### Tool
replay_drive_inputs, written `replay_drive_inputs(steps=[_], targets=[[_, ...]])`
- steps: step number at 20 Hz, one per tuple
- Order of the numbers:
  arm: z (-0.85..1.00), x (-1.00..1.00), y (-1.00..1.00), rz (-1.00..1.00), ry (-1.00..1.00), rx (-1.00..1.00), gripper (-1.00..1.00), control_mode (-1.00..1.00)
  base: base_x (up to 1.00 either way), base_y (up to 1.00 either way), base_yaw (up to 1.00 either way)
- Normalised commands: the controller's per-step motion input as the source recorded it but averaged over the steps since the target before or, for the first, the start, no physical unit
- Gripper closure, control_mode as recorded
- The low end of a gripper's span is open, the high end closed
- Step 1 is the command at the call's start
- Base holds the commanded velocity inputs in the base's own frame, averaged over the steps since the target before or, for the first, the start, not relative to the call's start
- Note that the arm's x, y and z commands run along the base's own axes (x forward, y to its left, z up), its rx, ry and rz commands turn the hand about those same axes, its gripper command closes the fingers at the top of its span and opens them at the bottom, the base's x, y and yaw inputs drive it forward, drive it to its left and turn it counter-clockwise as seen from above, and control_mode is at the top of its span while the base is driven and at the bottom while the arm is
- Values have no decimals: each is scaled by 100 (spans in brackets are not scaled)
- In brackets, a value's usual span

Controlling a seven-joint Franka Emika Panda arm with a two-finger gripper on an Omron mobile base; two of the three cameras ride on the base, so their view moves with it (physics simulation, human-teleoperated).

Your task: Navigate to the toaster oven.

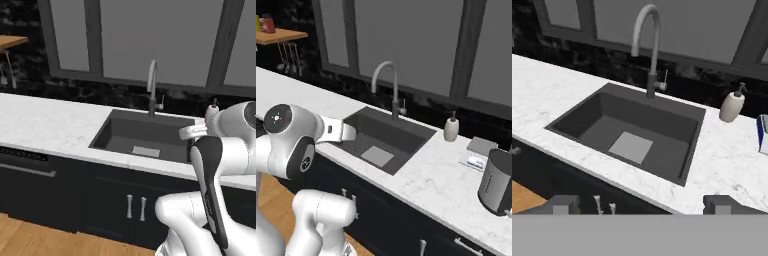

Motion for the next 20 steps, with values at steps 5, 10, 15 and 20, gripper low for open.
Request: replay_drive_inputs(steps=[5,10,15,20], targets=[[0,0,0,0,0,0,-100,100,0,59,81],[0,0,0,0,0,0,-100,100,0,59,81],[0,0,0,0,0,0,-100,100,0,51,83],[0,0,0,0,0,0,-100,100,0,50,82]])
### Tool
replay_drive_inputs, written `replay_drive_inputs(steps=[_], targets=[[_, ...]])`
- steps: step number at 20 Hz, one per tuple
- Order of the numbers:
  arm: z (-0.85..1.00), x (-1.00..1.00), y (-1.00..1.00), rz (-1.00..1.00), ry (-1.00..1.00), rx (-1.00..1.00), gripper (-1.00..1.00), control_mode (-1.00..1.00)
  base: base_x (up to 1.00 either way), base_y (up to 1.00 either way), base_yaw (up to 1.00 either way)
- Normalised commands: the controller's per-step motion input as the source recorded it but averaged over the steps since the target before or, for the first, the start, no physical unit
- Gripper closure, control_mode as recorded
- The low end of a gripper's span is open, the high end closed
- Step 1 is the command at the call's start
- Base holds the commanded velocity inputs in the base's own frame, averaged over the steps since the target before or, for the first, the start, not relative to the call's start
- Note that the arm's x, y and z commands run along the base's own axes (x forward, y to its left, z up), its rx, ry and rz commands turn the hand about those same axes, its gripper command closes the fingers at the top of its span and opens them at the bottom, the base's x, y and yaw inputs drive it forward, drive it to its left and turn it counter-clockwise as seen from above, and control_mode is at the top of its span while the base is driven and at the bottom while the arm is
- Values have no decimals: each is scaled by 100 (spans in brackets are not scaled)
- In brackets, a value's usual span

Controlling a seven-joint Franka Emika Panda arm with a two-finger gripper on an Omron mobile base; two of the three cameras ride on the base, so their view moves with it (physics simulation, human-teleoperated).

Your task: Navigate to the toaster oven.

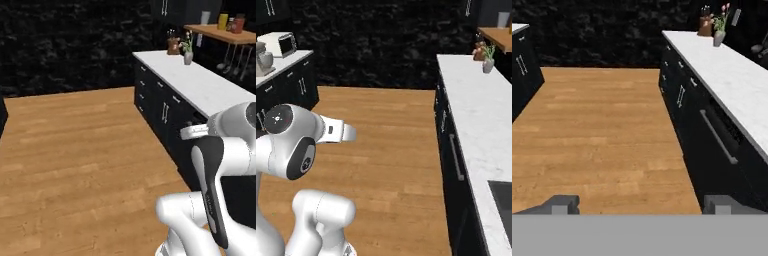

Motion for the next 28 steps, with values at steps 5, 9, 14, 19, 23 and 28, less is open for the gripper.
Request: replay_drive_inputs(steps=[5,9,14,19,23,28], targets=[[0,0,0,0,0,0,-100,100,0,24,86],[0,0,0,0,0,0,-100,100,14,-6,94],[0,0,0,0,0,0,-100,100,61,-16,88],[0,0,0,0,0,0,-100,100,71,-82,63],[0,0,0,0,0,0,-100,100,78,-93,56],[0,0,0,0,0,0,-100,100,72,-86,61]])
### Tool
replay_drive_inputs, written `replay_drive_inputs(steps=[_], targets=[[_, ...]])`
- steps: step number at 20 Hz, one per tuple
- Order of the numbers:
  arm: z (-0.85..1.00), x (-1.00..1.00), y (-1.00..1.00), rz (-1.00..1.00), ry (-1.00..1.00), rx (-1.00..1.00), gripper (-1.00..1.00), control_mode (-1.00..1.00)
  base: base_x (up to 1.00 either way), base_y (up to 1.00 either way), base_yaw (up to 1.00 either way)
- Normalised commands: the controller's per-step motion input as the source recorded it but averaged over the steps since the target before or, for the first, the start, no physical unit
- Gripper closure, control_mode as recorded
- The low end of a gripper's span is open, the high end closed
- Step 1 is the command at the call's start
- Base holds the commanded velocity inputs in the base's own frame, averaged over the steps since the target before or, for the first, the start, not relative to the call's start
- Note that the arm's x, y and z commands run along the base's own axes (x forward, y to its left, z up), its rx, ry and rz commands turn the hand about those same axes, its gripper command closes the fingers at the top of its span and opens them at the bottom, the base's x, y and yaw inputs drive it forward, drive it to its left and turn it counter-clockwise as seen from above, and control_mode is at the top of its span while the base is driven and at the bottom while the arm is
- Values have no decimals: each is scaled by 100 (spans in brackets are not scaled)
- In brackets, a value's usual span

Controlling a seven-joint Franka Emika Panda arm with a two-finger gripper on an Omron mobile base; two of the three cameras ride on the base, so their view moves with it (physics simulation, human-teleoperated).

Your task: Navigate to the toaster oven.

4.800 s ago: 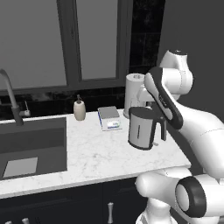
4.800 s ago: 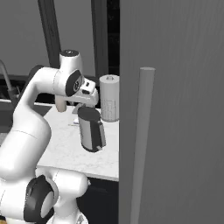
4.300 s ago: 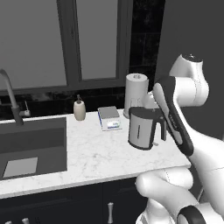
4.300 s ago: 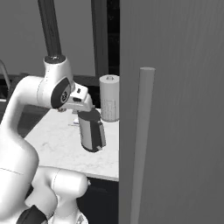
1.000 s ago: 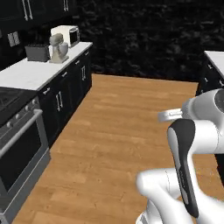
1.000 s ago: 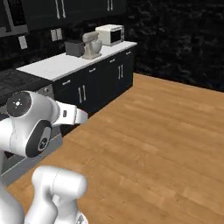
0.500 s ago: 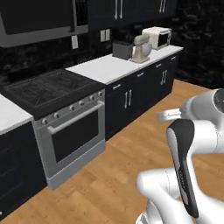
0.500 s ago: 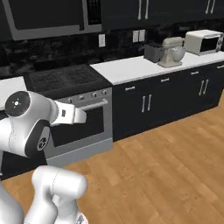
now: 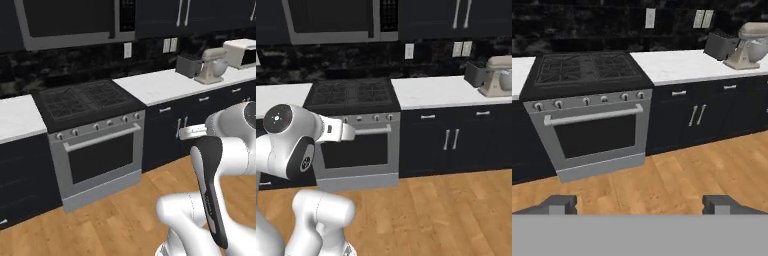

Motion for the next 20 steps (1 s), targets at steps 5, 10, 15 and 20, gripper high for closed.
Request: replay_drive_inputs(steps=[5,10,15,20], targets=[[0,0,0,0,0,0,-100,100,36,-99,46],[0,0,0,0,0,0,-100,100,8,-100,22],[0,0,0,0,0,0,-100,100,10,-100,19],[0,0,0,0,0,0,-100,100,44,-100,19]])
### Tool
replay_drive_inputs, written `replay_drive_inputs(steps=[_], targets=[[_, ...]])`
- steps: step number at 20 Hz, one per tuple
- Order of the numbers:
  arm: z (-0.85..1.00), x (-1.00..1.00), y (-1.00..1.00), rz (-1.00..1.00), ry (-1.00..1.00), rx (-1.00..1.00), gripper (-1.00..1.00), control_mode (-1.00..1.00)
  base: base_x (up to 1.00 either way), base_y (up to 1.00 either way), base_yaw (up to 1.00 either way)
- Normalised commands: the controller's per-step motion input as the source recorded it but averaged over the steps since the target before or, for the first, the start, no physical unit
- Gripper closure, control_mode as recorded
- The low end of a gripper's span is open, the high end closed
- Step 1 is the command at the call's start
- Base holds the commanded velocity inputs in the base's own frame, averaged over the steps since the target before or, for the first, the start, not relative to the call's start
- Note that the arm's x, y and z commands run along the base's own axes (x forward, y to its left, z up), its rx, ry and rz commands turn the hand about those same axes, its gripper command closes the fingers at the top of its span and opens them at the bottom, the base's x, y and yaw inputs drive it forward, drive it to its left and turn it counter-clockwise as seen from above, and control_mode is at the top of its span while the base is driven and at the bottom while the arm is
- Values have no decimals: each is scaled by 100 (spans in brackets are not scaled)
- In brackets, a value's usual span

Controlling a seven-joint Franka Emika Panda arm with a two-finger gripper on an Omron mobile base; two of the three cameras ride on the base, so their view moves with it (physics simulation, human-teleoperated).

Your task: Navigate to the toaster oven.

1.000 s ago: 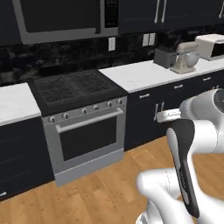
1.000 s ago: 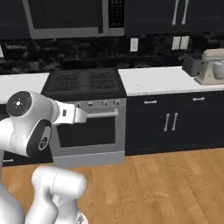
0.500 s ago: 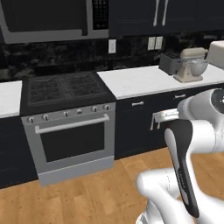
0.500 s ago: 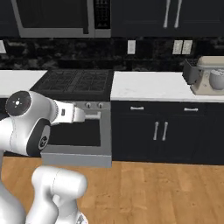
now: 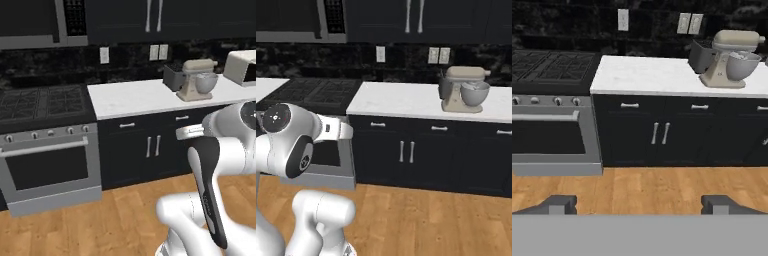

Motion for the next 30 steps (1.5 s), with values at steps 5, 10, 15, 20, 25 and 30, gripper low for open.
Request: replay_drive_inputs(steps=[5,10,15,20,25,30], targets=[[0,0,0,0,0,0,-100,100,66,-100,15],[0,0,0,0,0,0,-100,100,91,-100,11],[0,0,0,0,0,0,-100,100,69,-100,3],[0,0,0,0,0,0,-100,100,17,-100,0],[0,0,0,0,0,0,-100,100,32,-100,0],[0,0,0,0,0,0,-100,100,66,-100,0]])
